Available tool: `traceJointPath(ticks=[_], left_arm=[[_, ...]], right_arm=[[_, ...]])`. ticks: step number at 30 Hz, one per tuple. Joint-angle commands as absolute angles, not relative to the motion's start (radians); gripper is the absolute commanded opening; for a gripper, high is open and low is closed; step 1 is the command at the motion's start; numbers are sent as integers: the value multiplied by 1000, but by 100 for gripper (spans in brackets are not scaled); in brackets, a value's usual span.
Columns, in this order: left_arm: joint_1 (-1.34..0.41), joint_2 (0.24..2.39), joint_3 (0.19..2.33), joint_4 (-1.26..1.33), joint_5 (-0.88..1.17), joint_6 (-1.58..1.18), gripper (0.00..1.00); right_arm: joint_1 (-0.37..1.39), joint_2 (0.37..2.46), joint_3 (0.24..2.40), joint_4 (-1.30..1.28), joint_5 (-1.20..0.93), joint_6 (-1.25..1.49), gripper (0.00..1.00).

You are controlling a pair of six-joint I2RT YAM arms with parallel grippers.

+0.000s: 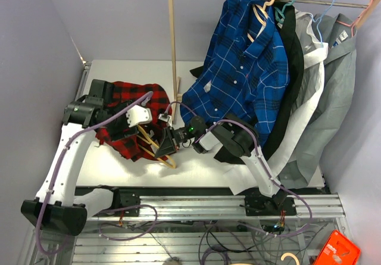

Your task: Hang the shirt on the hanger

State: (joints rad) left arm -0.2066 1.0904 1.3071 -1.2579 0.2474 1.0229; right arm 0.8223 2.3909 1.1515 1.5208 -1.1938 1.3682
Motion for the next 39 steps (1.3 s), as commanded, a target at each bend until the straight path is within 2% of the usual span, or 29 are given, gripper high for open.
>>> traceJointPath(ticks=[1, 5, 10, 18, 25, 39], left_arm=[[-87, 1137, 1354, -1216, 437, 1260, 73], [130, 1225, 1446, -1324, 630, 1524, 73], [211, 1354, 1534, -1502, 666, 1651, 72], [214, 1318, 1376, -1502, 720, 1781, 72], [211, 1417, 1416, -1499, 817, 1775, 69], [144, 1607, 1505, -1499, 805, 1694, 75]], right_arm=[[815, 2373, 1156, 1822, -1231, 1345, 0], [806, 2380, 1158, 1822, -1243, 1347, 0], [792, 2381, 1149, 1822, -1243, 1348, 0], [781, 2376, 1150, 1822, -1243, 1353, 0], [781, 2377, 1160, 1822, -1245, 1364, 0], [788, 2368, 1156, 1822, -1237, 1373, 0]])
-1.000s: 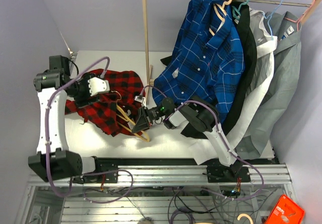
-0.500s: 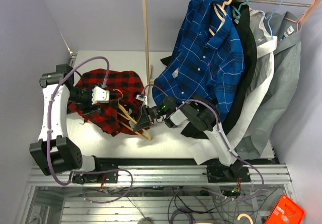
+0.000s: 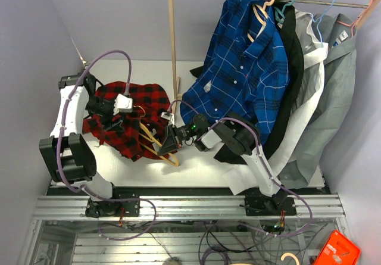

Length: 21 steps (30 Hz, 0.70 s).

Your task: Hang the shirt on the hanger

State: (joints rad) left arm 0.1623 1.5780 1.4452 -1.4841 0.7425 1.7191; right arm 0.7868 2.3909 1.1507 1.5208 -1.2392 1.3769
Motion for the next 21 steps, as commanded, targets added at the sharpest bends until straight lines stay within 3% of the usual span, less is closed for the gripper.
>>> traceJointPath(ticks=[1, 13, 21], left_arm=[[139, 1621, 1518, -1499, 809, 1675, 75], [65, 1682, 1511, -1499, 783, 1643, 74], [15, 1708, 1470, -1502, 716, 1598, 59]], right_arm=[[791, 2368, 1158, 1822, -1236, 1373, 0], [796, 2362, 1173, 1822, -1239, 1382, 0], [795, 2356, 1182, 1822, -1237, 1382, 0]])
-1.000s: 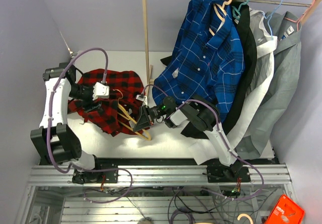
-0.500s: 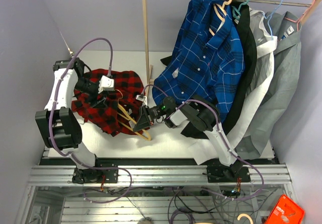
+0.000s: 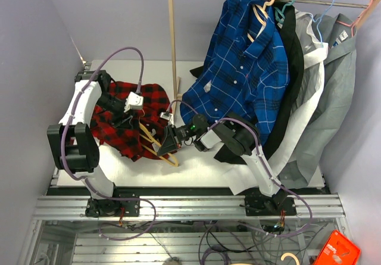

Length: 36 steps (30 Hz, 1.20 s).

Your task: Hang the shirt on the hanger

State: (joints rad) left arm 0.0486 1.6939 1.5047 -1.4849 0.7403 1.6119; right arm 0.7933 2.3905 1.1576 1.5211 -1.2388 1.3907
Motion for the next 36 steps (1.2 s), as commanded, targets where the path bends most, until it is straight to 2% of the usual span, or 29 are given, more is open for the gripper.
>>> traceJointPath(ticks=[1, 3, 6, 8, 10, 16, 17, 18, 19, 20, 21, 31, 36], left_arm=[[4, 1709, 1457, -1502, 707, 1598, 57], [-6, 1708, 1437, -1502, 701, 1593, 52], [-41, 1705, 1429, -1502, 707, 1585, 37], [-49, 1698, 1436, -1502, 713, 1584, 21], [-50, 1686, 1450, -1502, 722, 1587, 8], [-55, 1611, 1477, -1503, 756, 1572, 7], [-54, 1589, 1472, -1503, 759, 1576, 7], [-54, 1571, 1468, -1503, 761, 1580, 7], [-54, 1556, 1467, -1503, 758, 1582, 7], [-54, 1546, 1471, -1503, 753, 1578, 7], [-54, 1537, 1479, -1502, 750, 1567, 7], [-54, 1414, 1591, -1503, 784, 1522, 7], [-55, 1394, 1657, -1505, 781, 1489, 7]], right_arm=[[796, 2354, 1183, 1822, -1236, 1383, 0], [796, 2352, 1185, 1822, -1239, 1384, 0], [795, 2350, 1187, 1822, -1240, 1387, 0], [795, 2348, 1184, 1822, -1240, 1385, 0], [795, 2350, 1183, 1822, -1238, 1384, 0], [793, 2356, 1192, 1822, -1226, 1395, 0], [787, 2359, 1200, 1822, -1228, 1410, 16], [779, 2352, 1200, 1822, -1231, 1428, 42], [770, 2331, 1187, 1822, -1238, 1432, 62], [752, 2294, 1150, 1822, -1234, 1417, 93], [733, 2241, 1107, 1821, -1228, 1395, 99], [391, 1693, 677, 1817, -1199, 1327, 100], [241, 1638, 544, 1819, -1163, 1340, 100]])
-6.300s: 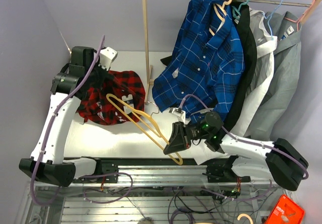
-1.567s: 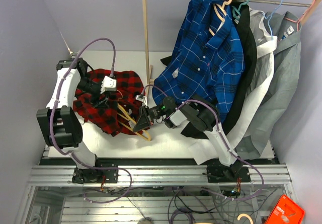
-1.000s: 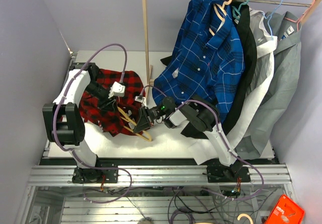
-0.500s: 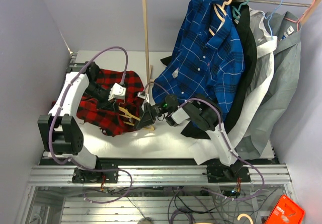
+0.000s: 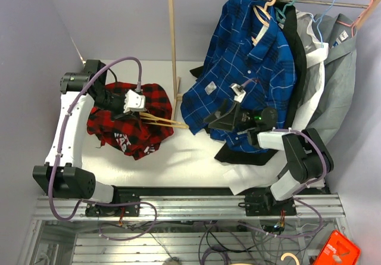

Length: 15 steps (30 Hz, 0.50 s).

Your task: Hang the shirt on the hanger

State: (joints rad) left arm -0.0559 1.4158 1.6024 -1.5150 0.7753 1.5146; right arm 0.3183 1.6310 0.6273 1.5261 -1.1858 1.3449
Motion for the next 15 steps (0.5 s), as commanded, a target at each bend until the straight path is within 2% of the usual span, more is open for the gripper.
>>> traceJointPath(ticks=[1, 7, 15], left_arm=[[-55, 1389, 1669, -1505, 784, 1482, 7], [-57, 1337, 1725, -1505, 858, 1460, 7], [-142, 1221, 1761, -1504, 854, 1407, 7]], right_arm=[[234, 1650, 532, 1819, -1163, 1337, 100], [261, 1768, 509, 1820, -1096, 1287, 100], [348, 1894, 676, 1819, -981, 1389, 100]])
